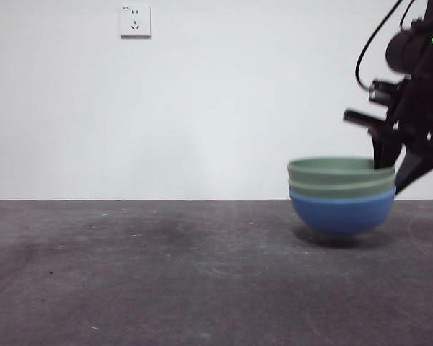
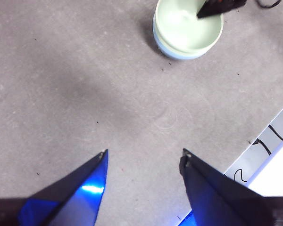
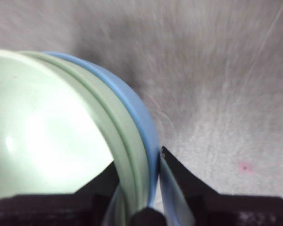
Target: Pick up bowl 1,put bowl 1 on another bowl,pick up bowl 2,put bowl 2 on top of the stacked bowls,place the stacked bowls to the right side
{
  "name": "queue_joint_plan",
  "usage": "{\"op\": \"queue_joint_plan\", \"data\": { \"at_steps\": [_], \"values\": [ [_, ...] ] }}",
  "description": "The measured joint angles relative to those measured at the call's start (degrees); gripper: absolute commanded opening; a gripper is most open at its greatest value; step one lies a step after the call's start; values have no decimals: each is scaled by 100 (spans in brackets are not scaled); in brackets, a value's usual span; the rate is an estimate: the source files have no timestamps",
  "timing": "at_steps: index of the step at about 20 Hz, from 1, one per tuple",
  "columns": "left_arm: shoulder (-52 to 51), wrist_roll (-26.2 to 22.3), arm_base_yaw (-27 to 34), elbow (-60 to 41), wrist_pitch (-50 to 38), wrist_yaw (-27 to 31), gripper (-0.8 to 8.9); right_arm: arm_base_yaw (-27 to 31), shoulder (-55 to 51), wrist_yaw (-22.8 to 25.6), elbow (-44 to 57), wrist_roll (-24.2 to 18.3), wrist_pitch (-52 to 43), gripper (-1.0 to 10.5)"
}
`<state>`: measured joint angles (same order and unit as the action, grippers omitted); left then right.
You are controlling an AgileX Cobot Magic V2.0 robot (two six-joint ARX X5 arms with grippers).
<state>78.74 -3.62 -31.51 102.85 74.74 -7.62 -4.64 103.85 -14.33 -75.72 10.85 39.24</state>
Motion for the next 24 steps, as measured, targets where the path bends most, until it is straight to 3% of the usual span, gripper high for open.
{"op": "queue_joint_plan", "data": {
  "at_steps": [8,12,24],
  "values": [
    [0,0,0,2,20,0,260,87,177,-7,-17,-125,15,1],
    [-2,0,0,2,4,0,260,118,177,-7,-24,-166,68,230],
    [-2,0,0,2,9,0,260,162,52,83,-15,-391,111,230]
  ]
}}
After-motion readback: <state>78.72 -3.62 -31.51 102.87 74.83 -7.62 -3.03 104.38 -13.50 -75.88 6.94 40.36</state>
